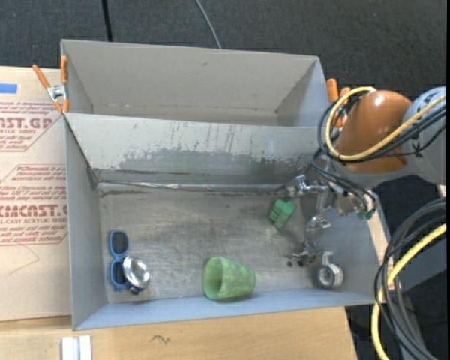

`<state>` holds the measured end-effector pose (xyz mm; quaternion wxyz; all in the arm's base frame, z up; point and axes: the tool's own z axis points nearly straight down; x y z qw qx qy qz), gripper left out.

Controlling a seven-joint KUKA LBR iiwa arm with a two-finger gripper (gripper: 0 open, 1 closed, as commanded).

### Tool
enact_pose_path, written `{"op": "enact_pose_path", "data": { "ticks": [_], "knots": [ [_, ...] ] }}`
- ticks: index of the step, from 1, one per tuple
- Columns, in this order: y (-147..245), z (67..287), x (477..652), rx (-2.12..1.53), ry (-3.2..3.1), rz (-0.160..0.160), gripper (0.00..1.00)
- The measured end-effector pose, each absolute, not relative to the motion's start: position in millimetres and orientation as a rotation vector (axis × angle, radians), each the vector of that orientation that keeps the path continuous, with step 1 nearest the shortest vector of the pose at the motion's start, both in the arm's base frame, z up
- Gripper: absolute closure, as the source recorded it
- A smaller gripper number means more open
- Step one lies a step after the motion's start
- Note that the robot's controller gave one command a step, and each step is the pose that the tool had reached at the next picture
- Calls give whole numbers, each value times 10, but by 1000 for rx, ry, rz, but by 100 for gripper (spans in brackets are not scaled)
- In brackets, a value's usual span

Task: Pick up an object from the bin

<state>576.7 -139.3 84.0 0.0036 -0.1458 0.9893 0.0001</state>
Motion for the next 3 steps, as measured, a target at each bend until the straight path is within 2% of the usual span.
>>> {"op": "enact_pose_path", "data": {
  "ticks": [1, 2, 3],
  "knots": [
    [-1193, 710, 5895, -329, 3120, -1, 0],
    [-1201, 736, 5905, -328, 3119, -2, 100],
    [-1392, 2222, 5734, -735, 3045, -6, 100]
  ]
}}
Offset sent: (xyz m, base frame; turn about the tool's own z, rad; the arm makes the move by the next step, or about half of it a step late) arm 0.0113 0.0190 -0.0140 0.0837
